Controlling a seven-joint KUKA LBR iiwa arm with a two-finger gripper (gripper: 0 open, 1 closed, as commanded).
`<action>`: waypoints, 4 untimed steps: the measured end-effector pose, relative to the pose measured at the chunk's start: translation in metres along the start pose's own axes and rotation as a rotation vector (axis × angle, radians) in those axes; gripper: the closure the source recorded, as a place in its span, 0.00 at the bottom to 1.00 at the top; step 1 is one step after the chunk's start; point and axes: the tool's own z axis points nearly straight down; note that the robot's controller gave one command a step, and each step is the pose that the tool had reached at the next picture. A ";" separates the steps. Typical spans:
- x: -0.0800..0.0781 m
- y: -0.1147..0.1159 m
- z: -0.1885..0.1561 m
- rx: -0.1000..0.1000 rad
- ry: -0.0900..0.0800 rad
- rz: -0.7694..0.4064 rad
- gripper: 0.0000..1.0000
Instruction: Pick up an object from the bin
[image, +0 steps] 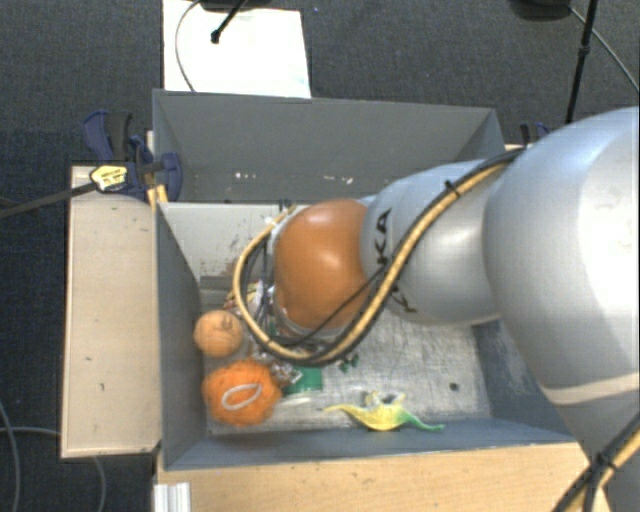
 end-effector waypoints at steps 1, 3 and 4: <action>0.001 0.001 -0.008 -0.002 0.005 0.000 1.00; 0.001 0.001 -0.043 -0.002 0.005 0.001 1.00; 0.000 0.001 -0.059 -0.002 0.004 0.002 1.00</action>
Offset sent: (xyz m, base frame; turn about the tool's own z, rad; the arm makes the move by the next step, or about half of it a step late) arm 0.0001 -0.0001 0.0085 0.0000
